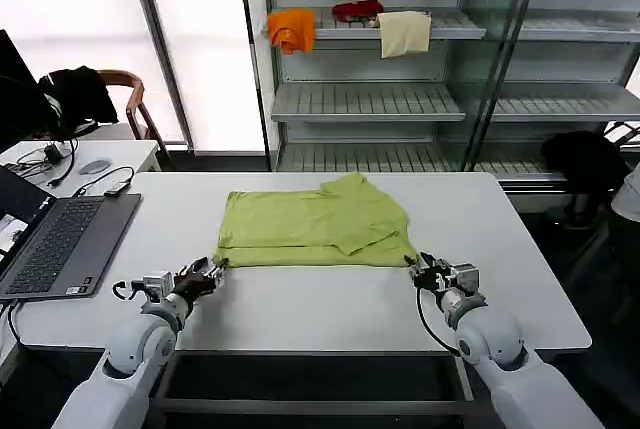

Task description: Fold and organize the clothes.

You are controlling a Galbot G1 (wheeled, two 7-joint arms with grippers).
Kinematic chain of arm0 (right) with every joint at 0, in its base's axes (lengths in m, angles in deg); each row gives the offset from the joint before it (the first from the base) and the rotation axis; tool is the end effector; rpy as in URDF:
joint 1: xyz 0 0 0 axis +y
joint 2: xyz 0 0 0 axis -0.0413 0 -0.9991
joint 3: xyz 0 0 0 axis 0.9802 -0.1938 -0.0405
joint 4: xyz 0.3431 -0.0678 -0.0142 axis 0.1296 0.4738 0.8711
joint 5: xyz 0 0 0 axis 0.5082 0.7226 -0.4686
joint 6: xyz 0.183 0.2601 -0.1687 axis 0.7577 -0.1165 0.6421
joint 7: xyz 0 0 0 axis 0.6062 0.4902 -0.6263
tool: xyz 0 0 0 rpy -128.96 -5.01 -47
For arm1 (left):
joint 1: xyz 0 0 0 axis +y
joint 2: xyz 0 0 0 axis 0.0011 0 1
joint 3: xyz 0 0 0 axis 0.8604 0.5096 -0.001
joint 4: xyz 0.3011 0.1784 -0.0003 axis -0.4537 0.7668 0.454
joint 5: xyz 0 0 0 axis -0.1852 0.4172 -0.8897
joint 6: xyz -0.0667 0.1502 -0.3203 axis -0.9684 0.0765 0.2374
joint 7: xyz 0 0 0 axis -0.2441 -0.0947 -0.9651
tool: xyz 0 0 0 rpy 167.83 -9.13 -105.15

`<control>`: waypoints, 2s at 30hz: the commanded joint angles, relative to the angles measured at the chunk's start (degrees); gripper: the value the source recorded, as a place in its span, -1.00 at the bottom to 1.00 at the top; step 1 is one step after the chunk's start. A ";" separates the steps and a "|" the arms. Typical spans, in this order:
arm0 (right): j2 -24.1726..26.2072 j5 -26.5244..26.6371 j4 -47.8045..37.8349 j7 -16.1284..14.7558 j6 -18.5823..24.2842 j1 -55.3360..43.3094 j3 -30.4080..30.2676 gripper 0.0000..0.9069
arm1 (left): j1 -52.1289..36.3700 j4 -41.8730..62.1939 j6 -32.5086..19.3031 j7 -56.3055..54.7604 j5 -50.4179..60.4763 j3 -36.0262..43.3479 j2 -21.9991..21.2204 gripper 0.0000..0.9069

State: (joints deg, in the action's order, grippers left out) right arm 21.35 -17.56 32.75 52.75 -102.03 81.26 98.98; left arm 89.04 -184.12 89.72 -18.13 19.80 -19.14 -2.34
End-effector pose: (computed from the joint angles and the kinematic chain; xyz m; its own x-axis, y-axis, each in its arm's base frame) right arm 0.3645 -0.0511 -0.2653 -0.8925 -0.1717 0.4172 -0.2072 0.9774 -0.0409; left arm 0.3583 0.1017 -0.2858 -0.8882 0.1017 0.4481 0.0951 0.9948 -0.0373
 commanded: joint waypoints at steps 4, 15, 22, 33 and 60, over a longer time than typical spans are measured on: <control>0.20 -0.14 -0.87 -0.47 0.19 -0.40 -0.29 -1.00 | 0.13 0.44 -0.39 1.69 0.52 0.31 0.25 -0.98; 1.61 0.63 1.81 -0.19 -0.72 0.12 -0.41 -1.00 | 0.97 -1.41 -1.13 1.10 0.90 0.67 1.72 -1.00; 5.00 2.84 9.59 0.72 -3.45 4.71 -0.37 -1.00 | 6.91 -9.18 1.21 -1.68 0.04 -1.18 4.28 -1.00; 11.69 3.63 22.26 0.91 -3.87 18.17 3.09 -1.00 | 23.01 -22.26 3.08 -13.06 1.54 -5.86 3.34 -1.00; 14.68 3.16 29.86 0.17 -2.34 32.01 9.46 -1.00 | 31.57 -31.90 3.13 -35.32 8.24 -2.14 -1.29 1.00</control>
State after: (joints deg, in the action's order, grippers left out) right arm 35.01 -14.42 60.50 52.90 -104.36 109.94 106.60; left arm 117.28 -212.14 92.71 -45.17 25.40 -22.61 -2.98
